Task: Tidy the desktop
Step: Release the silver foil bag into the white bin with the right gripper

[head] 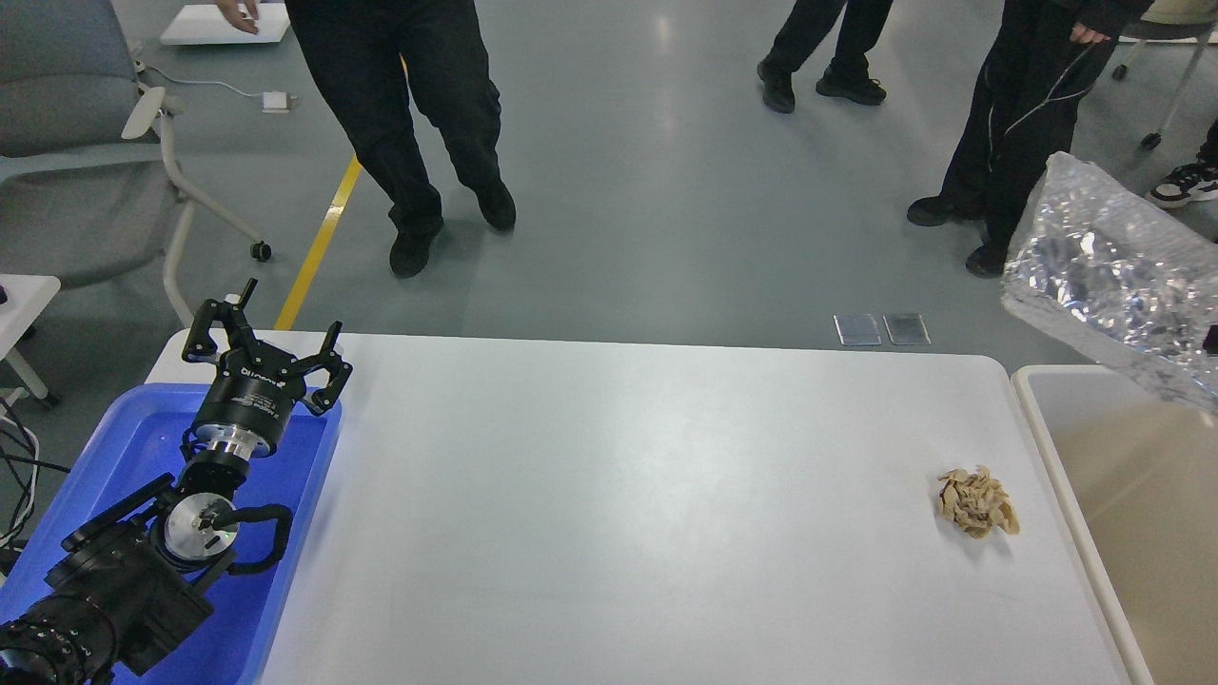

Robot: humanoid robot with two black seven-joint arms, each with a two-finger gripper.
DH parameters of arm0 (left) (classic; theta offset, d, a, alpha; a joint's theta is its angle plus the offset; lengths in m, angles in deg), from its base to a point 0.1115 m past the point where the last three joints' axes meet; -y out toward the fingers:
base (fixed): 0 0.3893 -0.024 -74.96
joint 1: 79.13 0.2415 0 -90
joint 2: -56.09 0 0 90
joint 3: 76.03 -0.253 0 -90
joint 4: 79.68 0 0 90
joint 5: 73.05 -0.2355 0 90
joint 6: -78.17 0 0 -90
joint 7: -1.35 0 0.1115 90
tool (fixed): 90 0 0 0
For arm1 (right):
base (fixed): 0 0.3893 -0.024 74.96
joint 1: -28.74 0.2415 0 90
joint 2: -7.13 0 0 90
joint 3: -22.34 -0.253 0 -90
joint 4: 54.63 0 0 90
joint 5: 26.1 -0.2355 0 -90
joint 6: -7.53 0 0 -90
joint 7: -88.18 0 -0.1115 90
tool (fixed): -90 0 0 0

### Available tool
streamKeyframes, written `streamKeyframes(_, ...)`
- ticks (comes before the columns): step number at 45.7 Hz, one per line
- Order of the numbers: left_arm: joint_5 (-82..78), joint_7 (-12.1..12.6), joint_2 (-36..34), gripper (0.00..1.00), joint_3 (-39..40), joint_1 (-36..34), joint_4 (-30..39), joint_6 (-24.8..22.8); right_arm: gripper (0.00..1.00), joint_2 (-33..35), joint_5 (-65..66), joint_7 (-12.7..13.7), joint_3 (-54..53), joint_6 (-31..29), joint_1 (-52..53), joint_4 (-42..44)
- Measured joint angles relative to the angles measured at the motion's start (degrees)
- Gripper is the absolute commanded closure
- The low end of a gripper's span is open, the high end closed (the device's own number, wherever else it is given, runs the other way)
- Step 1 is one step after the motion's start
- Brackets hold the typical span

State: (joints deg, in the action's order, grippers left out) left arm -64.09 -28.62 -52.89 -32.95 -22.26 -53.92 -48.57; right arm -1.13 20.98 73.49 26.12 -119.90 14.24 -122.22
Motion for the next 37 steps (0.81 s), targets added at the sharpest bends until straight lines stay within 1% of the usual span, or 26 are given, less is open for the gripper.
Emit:
streamKeyframes(11,0.00,0.00,-0.01,0.00,0.00,0.00,-0.01,0.00,1.00,-8.40,-0.15,0.12,1.38,-0.34,-2.58,21.96)
streamKeyframes(14,0.02,0.00,-0.01,0.00,0.00,0.00,-0.01,0.00,1.00,-11.55,-0.21,0.12,1.61,-0.32,-4.24,29.21)
streamKeyframes(24,0.00,0.00,0.01,0.00,-0.01,0.00,0.01,0.00,1.00,-20.73,-0.98,0.22,1.77,0.50,-9.82,47.30)
streamKeyframes(30,0.00,0.00,0.01,0.00,-0.02,0.00,-0.01,0.00,1.00,-25.48,-2.50,0.77,1.90,2.22,-13.82,55.15)
streamKeyframes(37,-0.01,0.00,0.01,0.00,-0.02,0.00,-0.01,0.00,1.00,-29.88,-4.15,2.02,1.91,5.11,-18.03,60.70)
